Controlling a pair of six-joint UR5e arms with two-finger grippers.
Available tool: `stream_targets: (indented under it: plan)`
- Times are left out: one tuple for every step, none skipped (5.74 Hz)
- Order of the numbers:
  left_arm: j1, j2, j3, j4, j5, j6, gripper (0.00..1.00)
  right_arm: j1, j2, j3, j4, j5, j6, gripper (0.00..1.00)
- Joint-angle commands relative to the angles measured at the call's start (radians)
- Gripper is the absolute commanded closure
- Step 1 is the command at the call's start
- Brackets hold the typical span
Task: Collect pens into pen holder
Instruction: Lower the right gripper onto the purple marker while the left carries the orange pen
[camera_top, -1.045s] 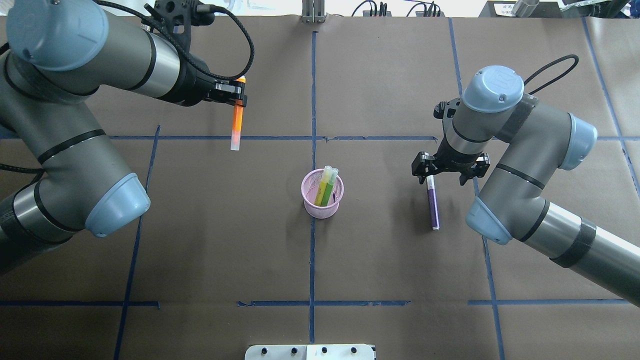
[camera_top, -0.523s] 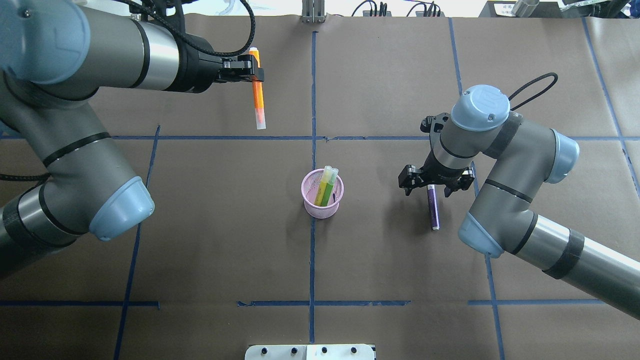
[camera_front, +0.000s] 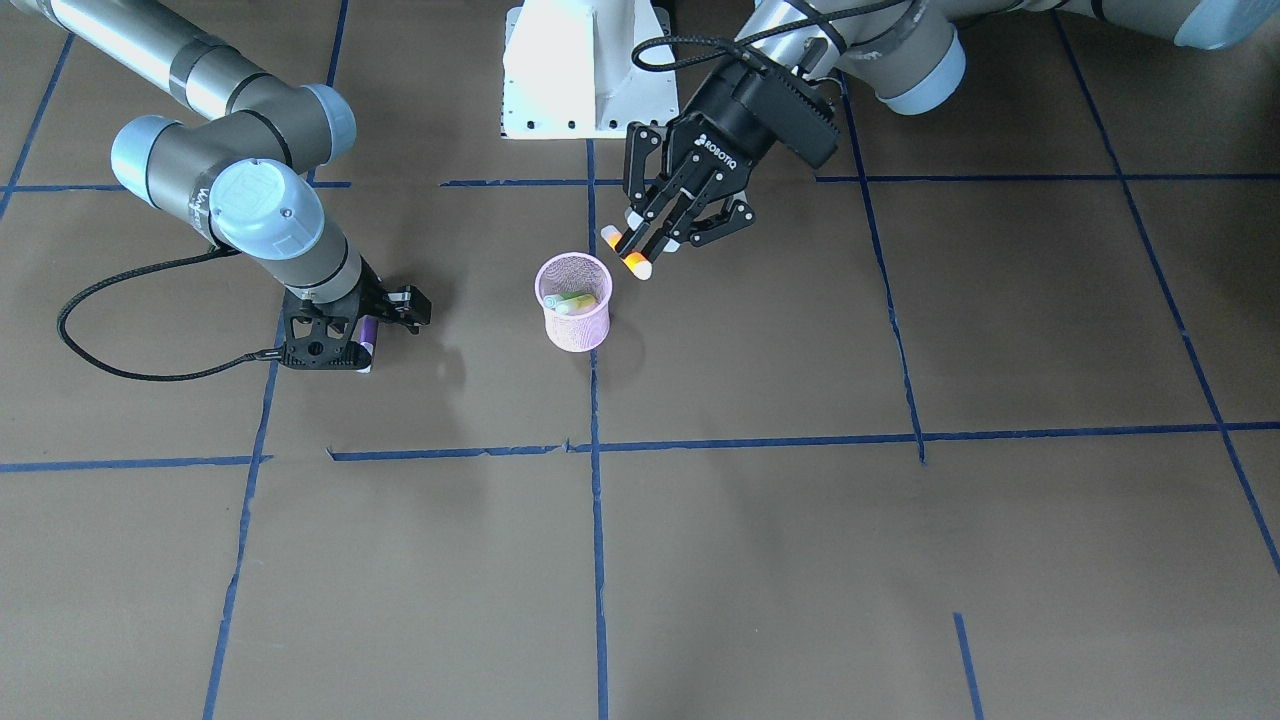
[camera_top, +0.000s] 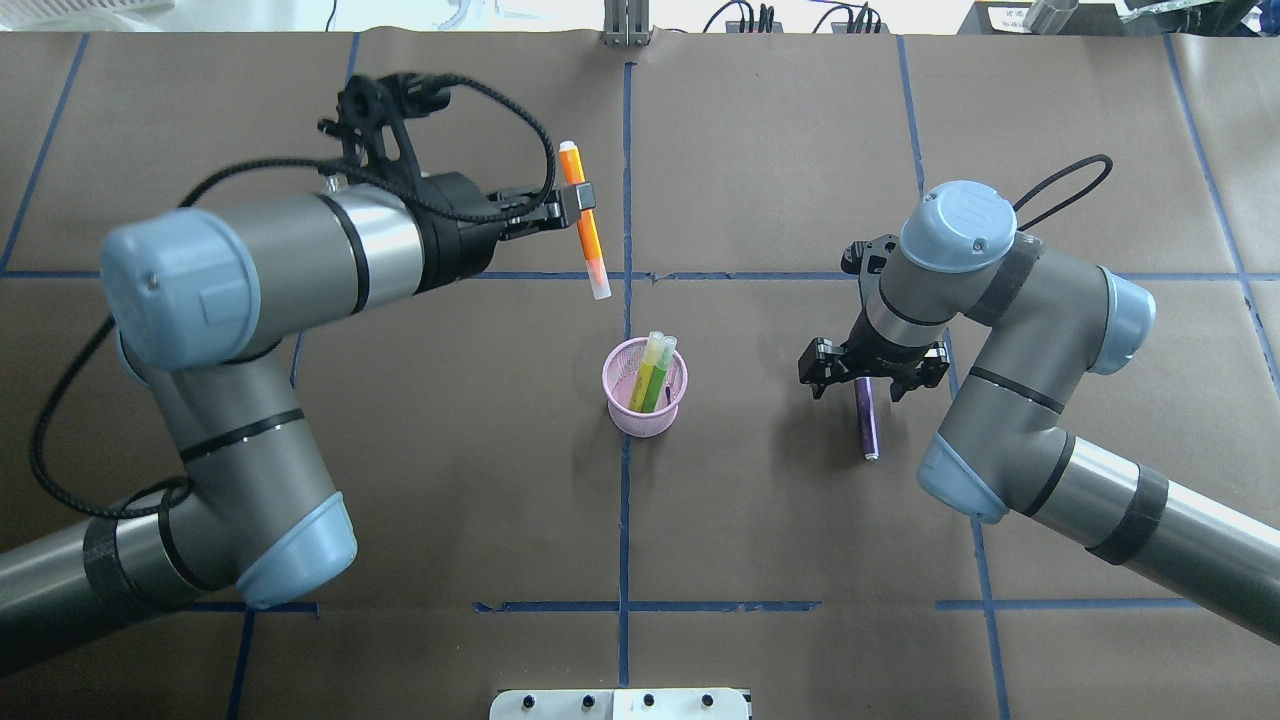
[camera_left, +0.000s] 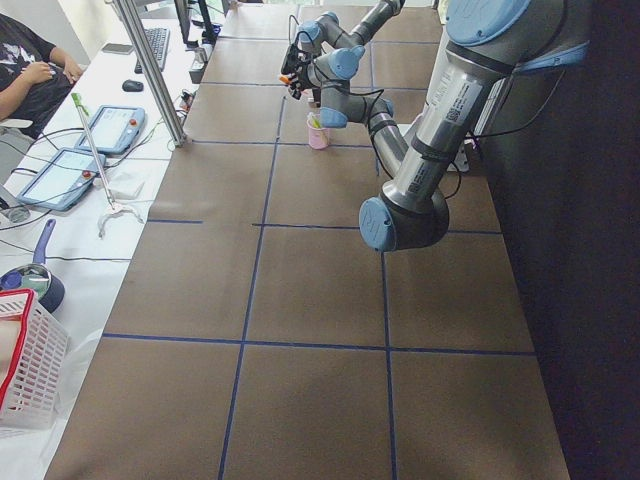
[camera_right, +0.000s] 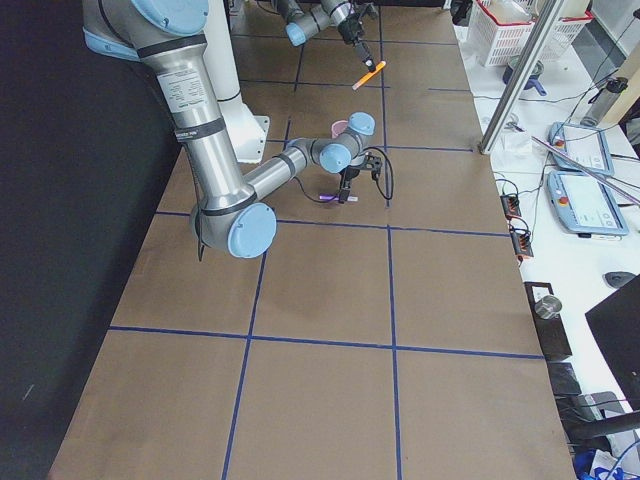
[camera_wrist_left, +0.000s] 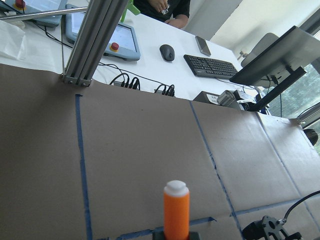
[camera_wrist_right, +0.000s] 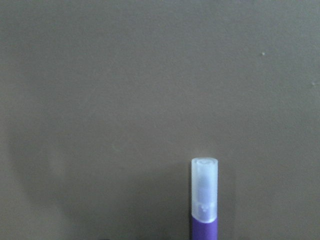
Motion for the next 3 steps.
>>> stream_targets:
  plan:
    - [0.066,0.069,0.065,-0.211,0.127,-0.023,1.00,0.002,-0.007,0.001,0.000,-0.005,0.000,0.00]
    - [0.109,0.064,0.114,-0.269,0.217,-0.022,1.00,0.002,-0.004,0.003,0.000,-0.005,0.000,0.00]
    - [0.148,0.054,0.153,-0.296,0.286,-0.023,1.00,0.002,-0.004,0.004,0.000,-0.005,0.000,0.00]
